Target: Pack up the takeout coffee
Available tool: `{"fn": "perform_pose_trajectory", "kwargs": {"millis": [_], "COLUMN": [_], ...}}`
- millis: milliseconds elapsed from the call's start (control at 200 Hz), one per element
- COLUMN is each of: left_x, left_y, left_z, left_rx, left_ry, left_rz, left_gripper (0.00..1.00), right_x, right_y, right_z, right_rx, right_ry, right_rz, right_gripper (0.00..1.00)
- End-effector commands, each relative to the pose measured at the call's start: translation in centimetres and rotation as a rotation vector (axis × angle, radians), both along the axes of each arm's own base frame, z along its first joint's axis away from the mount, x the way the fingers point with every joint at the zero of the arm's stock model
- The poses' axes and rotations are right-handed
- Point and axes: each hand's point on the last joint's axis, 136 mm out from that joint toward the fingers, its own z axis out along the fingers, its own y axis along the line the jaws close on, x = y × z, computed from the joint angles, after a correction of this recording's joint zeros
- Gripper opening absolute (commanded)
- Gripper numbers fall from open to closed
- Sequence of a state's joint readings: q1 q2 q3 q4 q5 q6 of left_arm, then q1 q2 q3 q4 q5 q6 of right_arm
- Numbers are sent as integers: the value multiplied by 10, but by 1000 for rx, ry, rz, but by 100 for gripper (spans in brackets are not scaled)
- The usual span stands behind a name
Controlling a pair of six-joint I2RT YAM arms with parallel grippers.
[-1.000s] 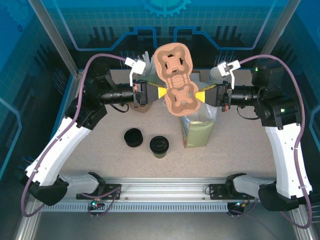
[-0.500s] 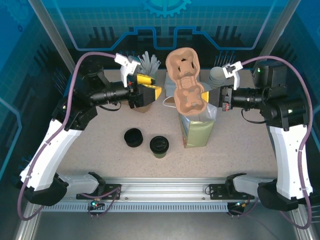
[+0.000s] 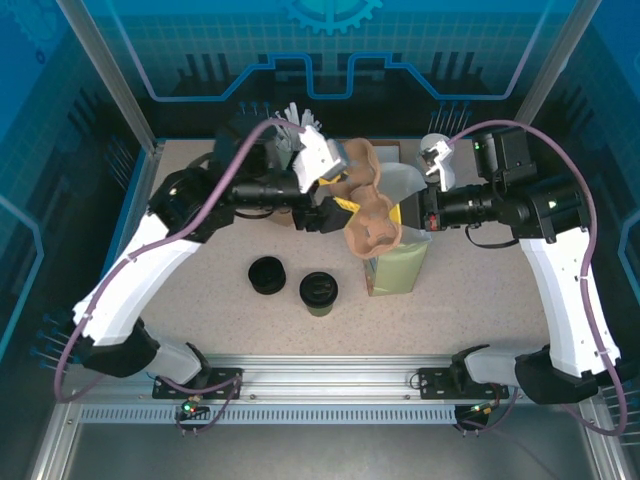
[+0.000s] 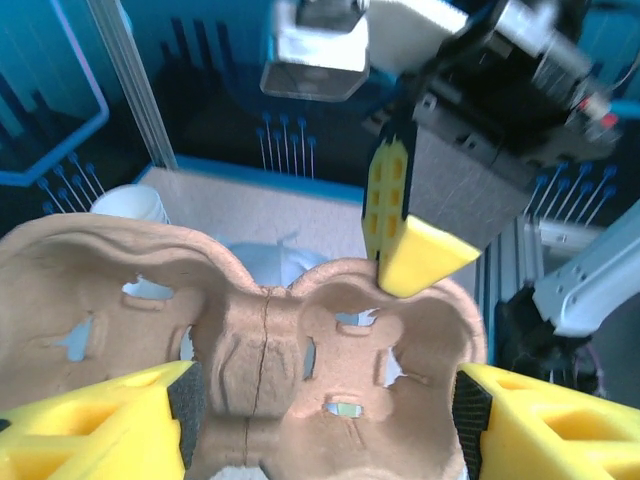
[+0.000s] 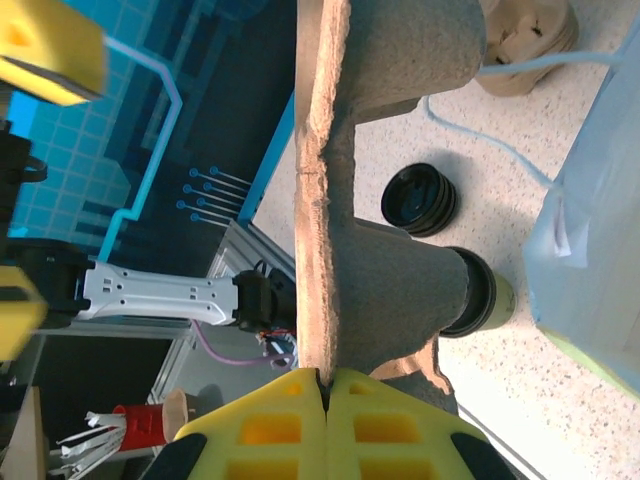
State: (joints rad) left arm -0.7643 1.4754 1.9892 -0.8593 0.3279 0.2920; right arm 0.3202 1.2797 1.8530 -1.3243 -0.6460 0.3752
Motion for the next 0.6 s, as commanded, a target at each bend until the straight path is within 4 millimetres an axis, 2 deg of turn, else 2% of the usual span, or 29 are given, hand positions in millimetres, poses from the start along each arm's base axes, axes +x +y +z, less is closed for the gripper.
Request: {"fn": "perform_pose_trajectory", "kwargs": {"millis": [0,200,595], "left_x": [3,10,22], "left_y": [0,-8,-10], "left_z": [-22,-43,-66], "left_rx": [140,239,326], "left_ry": [-45,-94,-85], "left_rz": [2,13,45], "left_gripper": [68,76,74], "right_x": [-5,-7,-12], "right_y": [4,11,15], "right_z": [-11,-19,-20], "right_rx": [-23,-34,-36], "right_ry": [44,59,50], "right_rz": [9,35,57], "right_gripper": [0,0,0]}}
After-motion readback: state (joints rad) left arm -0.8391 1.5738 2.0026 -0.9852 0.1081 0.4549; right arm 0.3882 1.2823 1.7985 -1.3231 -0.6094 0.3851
